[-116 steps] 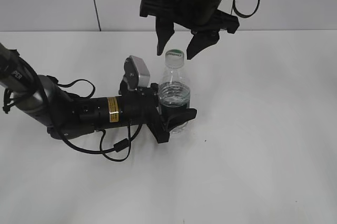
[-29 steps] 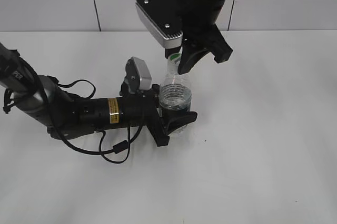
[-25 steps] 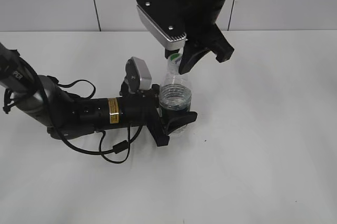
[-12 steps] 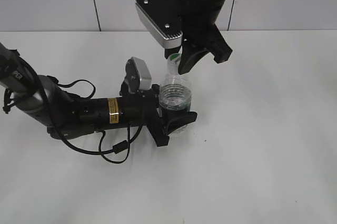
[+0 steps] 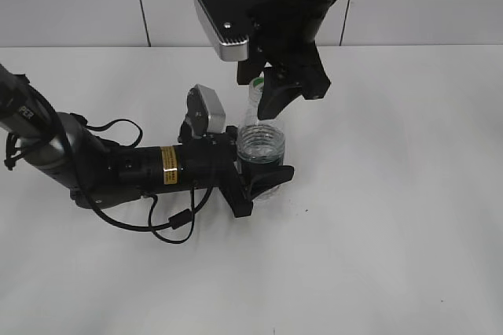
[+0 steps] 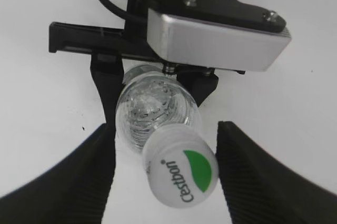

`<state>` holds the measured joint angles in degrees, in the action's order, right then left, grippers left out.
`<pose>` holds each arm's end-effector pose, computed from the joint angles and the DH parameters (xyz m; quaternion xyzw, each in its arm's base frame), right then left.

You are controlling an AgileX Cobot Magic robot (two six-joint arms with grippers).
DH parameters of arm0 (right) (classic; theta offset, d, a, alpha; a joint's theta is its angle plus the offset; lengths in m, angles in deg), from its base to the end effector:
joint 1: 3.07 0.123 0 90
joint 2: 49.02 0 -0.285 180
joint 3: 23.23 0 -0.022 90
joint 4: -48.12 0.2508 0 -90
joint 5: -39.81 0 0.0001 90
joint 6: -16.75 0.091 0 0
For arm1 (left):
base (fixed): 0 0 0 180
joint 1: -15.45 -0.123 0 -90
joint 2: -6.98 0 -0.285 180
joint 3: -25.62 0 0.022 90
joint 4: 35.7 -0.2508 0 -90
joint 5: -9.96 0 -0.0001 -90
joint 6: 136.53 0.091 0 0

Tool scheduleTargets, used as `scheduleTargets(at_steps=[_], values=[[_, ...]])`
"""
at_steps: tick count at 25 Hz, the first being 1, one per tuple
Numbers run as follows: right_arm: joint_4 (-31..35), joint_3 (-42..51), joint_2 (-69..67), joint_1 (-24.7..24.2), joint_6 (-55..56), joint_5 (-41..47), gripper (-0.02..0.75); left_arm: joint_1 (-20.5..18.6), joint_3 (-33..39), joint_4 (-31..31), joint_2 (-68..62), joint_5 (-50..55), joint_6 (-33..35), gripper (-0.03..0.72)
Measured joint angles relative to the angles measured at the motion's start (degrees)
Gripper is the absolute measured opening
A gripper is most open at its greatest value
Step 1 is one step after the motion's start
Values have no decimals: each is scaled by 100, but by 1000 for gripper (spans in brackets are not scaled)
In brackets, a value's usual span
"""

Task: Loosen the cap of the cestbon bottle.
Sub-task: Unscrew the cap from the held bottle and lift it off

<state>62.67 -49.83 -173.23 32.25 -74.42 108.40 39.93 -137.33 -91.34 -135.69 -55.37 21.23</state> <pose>0.3416 0.2681 0.2616 -0.8651 0.4716 0.0525 0.1627 0.3277 -0.2242 0.0487 0.4437 0.6403 -0.4024 0.4808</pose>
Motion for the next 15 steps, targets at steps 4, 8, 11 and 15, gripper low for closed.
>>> scheduleTargets(at_steps=[4, 8, 11, 15], values=[[79, -129, -2, 0, 697, 43, 463, 0, 0, 15, 0, 0, -23, 406], [123, -393, -2, 0, 1654, 76, 463, 0, 0, 32, 0, 2, -40, 406], [138, -532, -2, 0, 2514, 81, 463, 0, 0, 32, 0, 2, -43, 406], [148, -799, -2, 0, 4099, 102, 465, 0, 0, 32, 0, 2, -43, 406]])
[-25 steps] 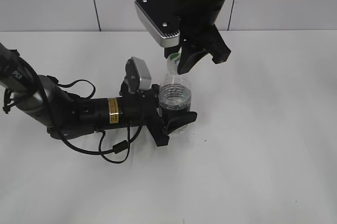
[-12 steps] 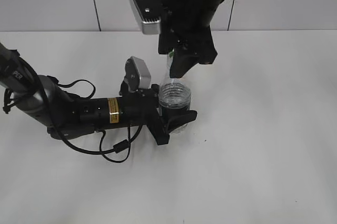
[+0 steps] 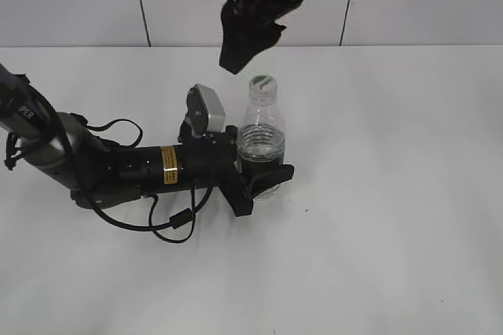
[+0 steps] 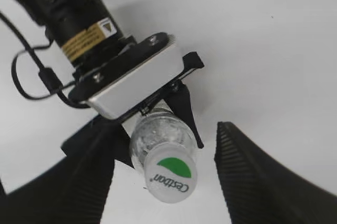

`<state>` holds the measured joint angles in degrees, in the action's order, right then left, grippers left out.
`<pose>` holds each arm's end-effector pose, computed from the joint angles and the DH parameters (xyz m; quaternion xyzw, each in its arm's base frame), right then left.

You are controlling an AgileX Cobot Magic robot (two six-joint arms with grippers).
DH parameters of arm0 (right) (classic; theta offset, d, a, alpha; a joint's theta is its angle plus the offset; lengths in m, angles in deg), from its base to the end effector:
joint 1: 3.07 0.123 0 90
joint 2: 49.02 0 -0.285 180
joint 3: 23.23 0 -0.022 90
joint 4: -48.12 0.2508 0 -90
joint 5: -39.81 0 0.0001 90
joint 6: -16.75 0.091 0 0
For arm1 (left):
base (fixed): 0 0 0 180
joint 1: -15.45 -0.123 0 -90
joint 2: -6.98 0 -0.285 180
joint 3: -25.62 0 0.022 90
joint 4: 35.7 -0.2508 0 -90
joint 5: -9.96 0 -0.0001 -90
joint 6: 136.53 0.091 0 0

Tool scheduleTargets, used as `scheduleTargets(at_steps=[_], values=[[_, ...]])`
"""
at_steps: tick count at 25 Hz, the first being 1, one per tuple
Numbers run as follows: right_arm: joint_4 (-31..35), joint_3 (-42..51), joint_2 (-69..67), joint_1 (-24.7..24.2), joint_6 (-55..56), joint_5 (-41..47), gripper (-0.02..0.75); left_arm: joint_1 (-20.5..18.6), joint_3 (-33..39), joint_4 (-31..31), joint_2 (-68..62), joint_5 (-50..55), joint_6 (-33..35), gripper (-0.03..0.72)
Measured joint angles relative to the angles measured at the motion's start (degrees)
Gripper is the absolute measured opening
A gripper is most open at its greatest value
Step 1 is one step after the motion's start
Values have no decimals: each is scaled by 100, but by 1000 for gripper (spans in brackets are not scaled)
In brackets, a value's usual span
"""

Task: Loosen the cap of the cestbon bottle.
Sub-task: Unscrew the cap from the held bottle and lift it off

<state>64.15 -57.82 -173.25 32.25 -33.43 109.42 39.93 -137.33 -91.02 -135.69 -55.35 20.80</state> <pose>0.3479 0.2754 0.3004 -0.6434 0.7317 0.1131 0.1946 0.3281 -0.2241 0.0488 0.4391 0.6431 -0.4036 0.4804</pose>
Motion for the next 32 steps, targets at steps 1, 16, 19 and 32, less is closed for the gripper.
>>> scheduleTargets(at_steps=[1, 16, 19, 32], values=[[5, -75, 0, 0, 538, 0, 465, 0, 0, 0, 0, 0, 0, 406], [-255, -208, 6, 0, 6617, 10, 465, 0, 0, 6, 0, 42, 0, 406], [-381, 41, 78, 0, 6936, 10, 465, 0, 0, 6, 0, 42, 0, 406], [-733, 550, 263, 0, 7631, 32, 465, 0, 0, 6, 11, 56, 0, 406]])
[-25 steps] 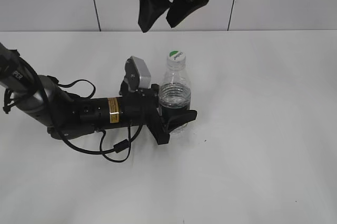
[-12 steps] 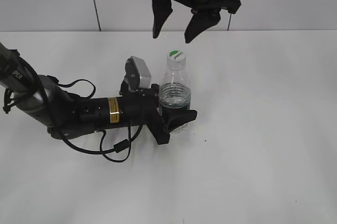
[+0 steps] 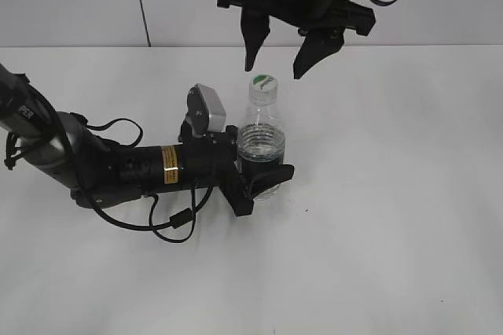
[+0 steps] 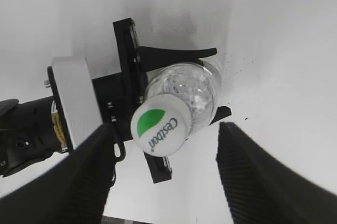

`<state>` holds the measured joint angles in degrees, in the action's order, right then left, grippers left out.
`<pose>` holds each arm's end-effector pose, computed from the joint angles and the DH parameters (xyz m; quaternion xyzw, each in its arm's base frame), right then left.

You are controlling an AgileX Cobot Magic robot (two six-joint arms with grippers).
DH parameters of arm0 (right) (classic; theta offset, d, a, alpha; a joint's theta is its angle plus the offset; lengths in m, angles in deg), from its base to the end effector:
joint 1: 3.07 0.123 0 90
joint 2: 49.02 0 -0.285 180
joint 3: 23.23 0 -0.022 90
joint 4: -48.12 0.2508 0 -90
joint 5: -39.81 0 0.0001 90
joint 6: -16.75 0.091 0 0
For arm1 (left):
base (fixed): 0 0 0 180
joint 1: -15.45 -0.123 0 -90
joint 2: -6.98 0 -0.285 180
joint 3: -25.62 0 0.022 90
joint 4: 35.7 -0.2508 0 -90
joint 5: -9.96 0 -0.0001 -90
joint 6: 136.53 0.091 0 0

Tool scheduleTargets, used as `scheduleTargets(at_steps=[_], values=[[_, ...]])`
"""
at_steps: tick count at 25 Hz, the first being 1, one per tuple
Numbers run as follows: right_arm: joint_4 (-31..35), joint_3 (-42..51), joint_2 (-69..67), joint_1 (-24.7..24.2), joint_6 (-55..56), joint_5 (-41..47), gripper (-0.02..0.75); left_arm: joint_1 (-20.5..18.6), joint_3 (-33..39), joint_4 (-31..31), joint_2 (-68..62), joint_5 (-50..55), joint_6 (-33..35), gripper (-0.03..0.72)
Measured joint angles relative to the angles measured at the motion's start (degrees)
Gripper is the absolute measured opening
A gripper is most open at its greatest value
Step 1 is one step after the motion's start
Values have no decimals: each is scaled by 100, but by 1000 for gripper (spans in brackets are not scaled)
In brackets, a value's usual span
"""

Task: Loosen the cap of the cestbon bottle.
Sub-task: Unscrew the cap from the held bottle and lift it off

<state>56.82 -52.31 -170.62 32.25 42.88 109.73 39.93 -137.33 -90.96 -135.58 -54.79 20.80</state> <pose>0.3420 0.2582 0.2909 -0.0641 0.9835 0.1417 0.0928 0.3286 -0.2239 0.0487 0.4397 0.6456 -0.4002 0.4793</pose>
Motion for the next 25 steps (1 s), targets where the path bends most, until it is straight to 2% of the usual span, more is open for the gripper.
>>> scheduleTargets(at_steps=[10, 20, 25], values=[[-49, 0, -197, 0, 22, 0, 465, 0, 0, 0, 0, 0, 0, 406], [186, 0, -369, 0, -60, 0, 463, 0, 0, 0, 0, 2, 0, 406], [186, 0, -369, 0, -60, 0, 406, 0, 0, 0, 0, 2, 0, 406]])
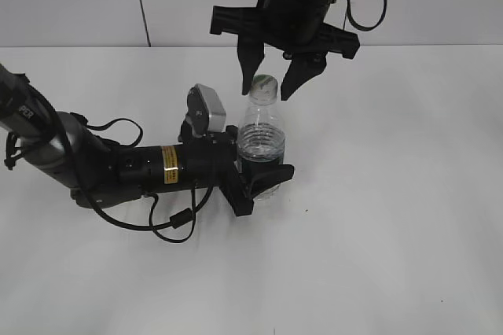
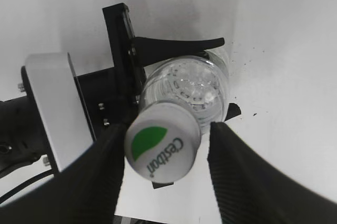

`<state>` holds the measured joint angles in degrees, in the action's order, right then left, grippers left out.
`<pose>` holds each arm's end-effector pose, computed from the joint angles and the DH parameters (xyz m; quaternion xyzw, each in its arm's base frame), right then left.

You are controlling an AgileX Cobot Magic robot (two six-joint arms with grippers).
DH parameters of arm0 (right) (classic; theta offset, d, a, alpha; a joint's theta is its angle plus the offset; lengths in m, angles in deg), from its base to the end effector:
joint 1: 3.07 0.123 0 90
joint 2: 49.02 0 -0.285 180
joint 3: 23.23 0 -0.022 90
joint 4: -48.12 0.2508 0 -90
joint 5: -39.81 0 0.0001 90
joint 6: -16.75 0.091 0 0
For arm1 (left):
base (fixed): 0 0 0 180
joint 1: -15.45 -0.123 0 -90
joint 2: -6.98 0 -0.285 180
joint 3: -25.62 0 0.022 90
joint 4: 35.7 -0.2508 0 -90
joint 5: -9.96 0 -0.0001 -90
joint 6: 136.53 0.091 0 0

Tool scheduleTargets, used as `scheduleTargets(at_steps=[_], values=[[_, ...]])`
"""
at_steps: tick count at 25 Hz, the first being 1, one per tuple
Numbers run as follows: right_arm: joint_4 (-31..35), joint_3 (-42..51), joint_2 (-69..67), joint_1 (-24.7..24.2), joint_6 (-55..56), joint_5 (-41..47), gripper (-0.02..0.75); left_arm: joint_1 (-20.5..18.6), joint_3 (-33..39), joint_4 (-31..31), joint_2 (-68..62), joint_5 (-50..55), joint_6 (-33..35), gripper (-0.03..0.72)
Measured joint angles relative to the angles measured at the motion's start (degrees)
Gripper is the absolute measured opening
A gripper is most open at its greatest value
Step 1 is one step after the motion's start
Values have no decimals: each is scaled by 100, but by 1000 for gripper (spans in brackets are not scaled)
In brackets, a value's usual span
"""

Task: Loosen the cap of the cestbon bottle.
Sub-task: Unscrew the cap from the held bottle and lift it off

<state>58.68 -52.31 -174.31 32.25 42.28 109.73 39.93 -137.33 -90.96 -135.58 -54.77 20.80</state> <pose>0.3485 0.2661 0.2634 -0.0635 0.9867 0.1382 0.0583 0.3286 -0.2239 0.0487 0.4397 0.6457 -0.4001 0.4792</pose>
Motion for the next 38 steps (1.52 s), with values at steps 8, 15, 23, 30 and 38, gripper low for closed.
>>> scheduleTargets(at_steps=[8, 15, 23, 30, 38], values=[[12, 0, 0, 0, -107, 0, 309, 0, -11, 0, 0, 12, 0, 406], [7, 0, 0, 0, -362, 0, 307, 0, -11, 0, 0, 19, 0, 406], [1, 0, 0, 0, -1532, -24, 305, 0, -11, -5, 0, 19, 6, 406], [30, 0, 0, 0, -2473, -39, 305, 0, -11, -16, 0, 19, 23, 406], [66, 0, 0, 0, -4074, -56, 303, 0, -11, -22, 0, 19, 41, 406]])
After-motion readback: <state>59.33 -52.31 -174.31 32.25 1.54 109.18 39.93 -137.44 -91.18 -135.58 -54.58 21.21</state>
